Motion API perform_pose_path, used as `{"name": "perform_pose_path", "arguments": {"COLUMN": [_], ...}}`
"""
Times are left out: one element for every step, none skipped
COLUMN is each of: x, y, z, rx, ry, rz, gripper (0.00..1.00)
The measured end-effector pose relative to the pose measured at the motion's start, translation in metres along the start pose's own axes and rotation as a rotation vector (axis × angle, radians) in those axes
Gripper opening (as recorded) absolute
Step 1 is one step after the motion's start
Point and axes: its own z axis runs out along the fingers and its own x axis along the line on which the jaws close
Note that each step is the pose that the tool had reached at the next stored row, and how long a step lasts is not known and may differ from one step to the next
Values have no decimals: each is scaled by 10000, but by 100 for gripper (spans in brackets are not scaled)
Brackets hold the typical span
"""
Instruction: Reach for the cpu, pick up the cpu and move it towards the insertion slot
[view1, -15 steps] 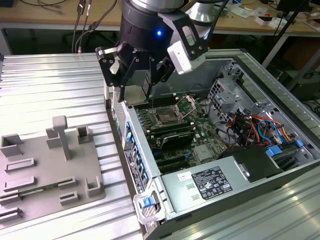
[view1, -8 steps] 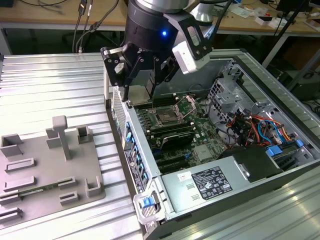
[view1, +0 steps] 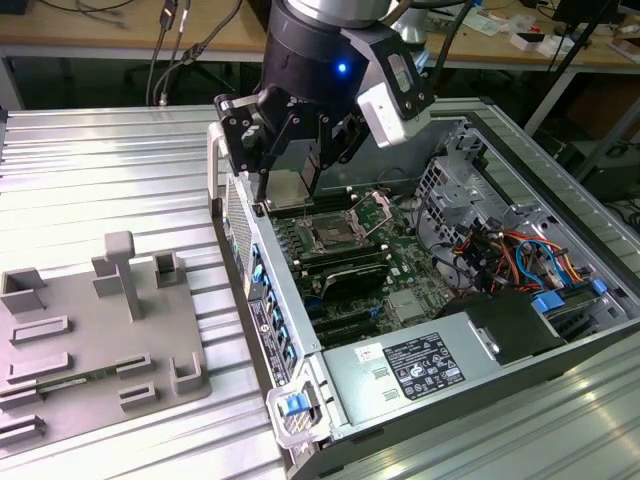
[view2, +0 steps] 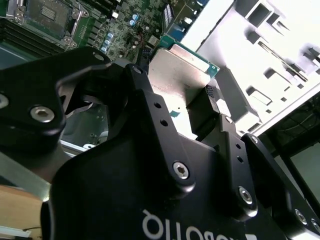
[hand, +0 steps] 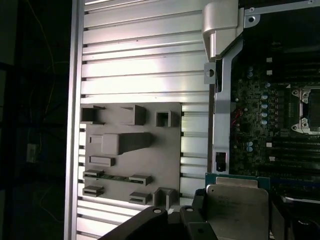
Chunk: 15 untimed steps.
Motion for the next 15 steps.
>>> {"name": "perform_pose_path", "arguments": {"x": [-18,-34,-47,-75,-111,-129,-143,-162,-173,-182,-192,-199,-211,-230,-237], "y": [-1,-1,-2,-3,-4,-5,-5,-5,-5,-3,1,7,25,66,80], "z": [0,0,0,-1,0,0,0,1,2,3,4,5,8,13,15], "rx": [4,8,12,20,23,25,26,28,27,26,26,25,24,26,28], "ry": [0,0,0,0,0,0,-1,-2,-3,-4,-4,-4,-5,-6,-6], "rz": [1,1,2,3,23,43,64,94,112,128,144,159,180,225,243], "gripper": [55,55,55,55,55,55,55,55,55,55,55,55,55,55,55]}}
